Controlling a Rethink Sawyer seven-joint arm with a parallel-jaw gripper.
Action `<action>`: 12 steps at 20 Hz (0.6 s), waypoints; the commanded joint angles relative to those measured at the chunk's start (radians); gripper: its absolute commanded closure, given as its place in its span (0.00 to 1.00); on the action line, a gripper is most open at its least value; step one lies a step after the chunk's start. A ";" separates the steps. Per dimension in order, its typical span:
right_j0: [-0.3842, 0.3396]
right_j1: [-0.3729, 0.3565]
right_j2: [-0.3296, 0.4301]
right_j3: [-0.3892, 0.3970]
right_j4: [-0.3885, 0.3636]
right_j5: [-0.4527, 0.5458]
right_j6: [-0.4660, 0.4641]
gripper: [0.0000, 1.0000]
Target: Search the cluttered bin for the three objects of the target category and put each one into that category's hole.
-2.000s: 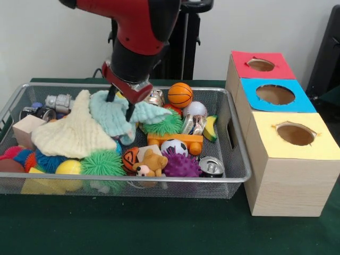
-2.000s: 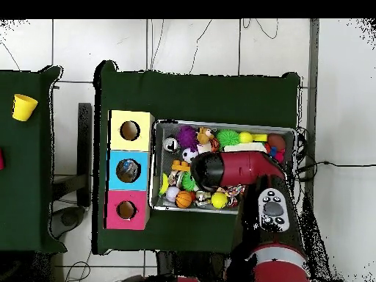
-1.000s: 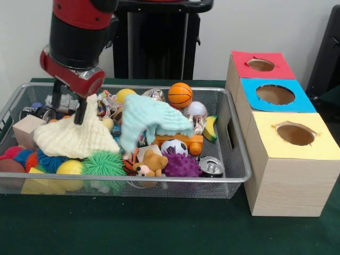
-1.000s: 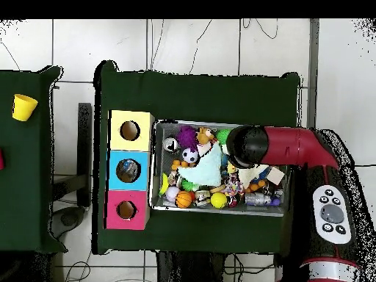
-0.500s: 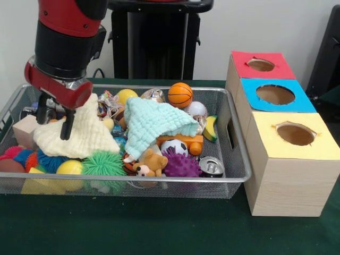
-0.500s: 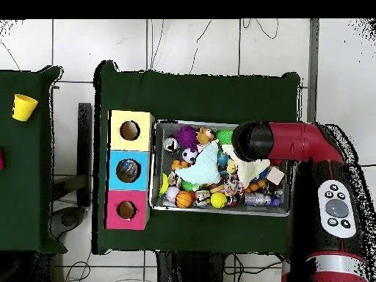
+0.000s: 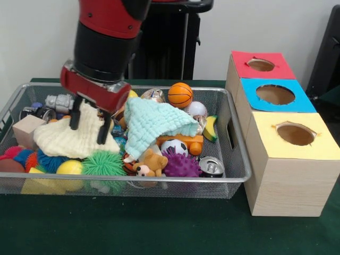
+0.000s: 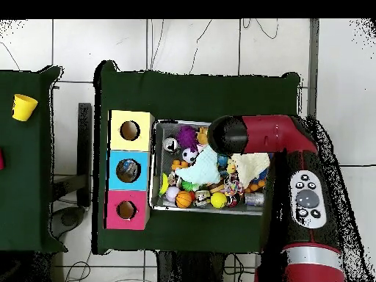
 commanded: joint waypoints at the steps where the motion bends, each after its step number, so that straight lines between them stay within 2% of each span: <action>1: 0.080 -0.012 0.015 0.053 0.045 0.111 0.046 0.00; 5: 0.142 -0.007 -0.045 0.105 0.066 0.111 0.148 0.00; 7: 0.170 0.005 -0.077 0.154 0.065 0.058 0.199 0.00; 10: 0.194 0.026 -0.129 0.207 0.051 -0.014 0.230 0.00; 12: 0.181 0.031 -0.129 0.248 0.065 -0.074 0.229 0.00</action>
